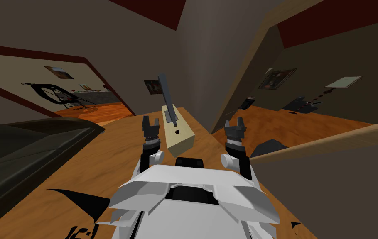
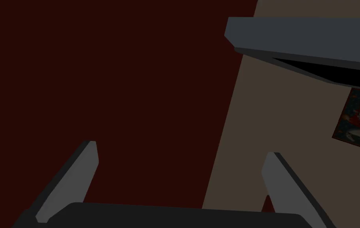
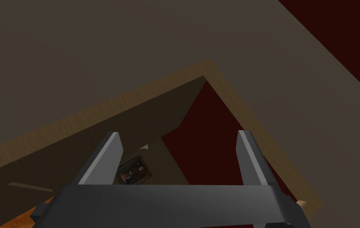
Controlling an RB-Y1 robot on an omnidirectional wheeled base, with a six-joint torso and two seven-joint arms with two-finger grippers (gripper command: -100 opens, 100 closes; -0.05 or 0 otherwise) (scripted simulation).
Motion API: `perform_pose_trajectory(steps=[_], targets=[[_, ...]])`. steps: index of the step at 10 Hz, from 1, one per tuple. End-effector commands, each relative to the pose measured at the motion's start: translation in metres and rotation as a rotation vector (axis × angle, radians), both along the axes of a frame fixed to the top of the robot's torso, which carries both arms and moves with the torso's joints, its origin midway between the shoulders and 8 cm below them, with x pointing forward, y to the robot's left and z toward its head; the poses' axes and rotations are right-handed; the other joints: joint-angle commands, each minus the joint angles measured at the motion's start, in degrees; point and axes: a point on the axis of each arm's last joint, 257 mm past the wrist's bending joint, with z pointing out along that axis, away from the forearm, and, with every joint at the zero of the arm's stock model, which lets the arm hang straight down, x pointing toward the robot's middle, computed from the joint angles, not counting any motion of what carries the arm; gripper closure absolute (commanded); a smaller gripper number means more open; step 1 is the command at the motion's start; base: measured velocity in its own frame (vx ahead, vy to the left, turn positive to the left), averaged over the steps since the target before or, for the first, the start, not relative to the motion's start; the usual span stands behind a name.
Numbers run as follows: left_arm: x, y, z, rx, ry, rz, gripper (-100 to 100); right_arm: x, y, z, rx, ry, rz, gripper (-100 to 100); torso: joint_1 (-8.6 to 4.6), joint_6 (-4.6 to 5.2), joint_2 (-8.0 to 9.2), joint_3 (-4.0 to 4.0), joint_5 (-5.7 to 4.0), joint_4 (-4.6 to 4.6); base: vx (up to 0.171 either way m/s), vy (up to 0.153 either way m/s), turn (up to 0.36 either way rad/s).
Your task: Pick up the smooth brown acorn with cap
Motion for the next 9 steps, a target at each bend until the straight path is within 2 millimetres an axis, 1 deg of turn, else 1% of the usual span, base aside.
perform_pose_trajectory(steps=[1, 2, 4, 7, 8, 9], targets=[[0.005, 0.000, -0.007, 0.011, 0.026, -0.015, -100, 0.000, 0.000, 0.000, 0.000, 0.000, 0.000, 0, 0.00, 0.00, 0.00, 0.00, 0.00, 0.00, -0.010, -0.013, -0.026], [0.009, 0.001, -0.015, 0.017, 0.052, -0.027, -100, 0.000, 0.000, 0.000, 0.000, 0.000, 0.000, 0, -0.03, 0.00, 0.03, 0.01, 0.00, 0.00, -0.026, -0.025, -0.049], [0.022, 0.007, -0.037, 0.023, 0.125, -0.050, -100, 0.000, 0.000, 0.000, 0.000, 0.000, 0.000, 0, -0.11, 0.01, 0.12, 0.06, -0.02, 0.02, -0.034, -0.043, -0.049], [0.044, 0.026, -0.085, 0.009, 0.278, -0.072, -100, 0.000, 0.000, 0.000, 0.000, 0.000, 0.000, 0, -0.27, 0.01, 0.11, 0.06, -0.06, 0.02, -0.032, -0.074, -0.065], [0.044, 0.026, -0.085, 0.009, 0.278, -0.072, -100, 0.000, 0.000, 0.000, 0.000, 0.000, 0.000, 0, -0.26, 0.00, 0.14, 0.08, -0.06, 0.03, -0.032, -0.057, -0.015], [0.051, 0.037, -0.105, -0.001, 0.337, -0.074, -100, 0.000, 0.000, 0.000, 0.000, 0.000, 0.000, 0, -0.21, 0.00, 0.13, 0.08, -0.05, 0.03, -0.025, -0.066, -0.040]])
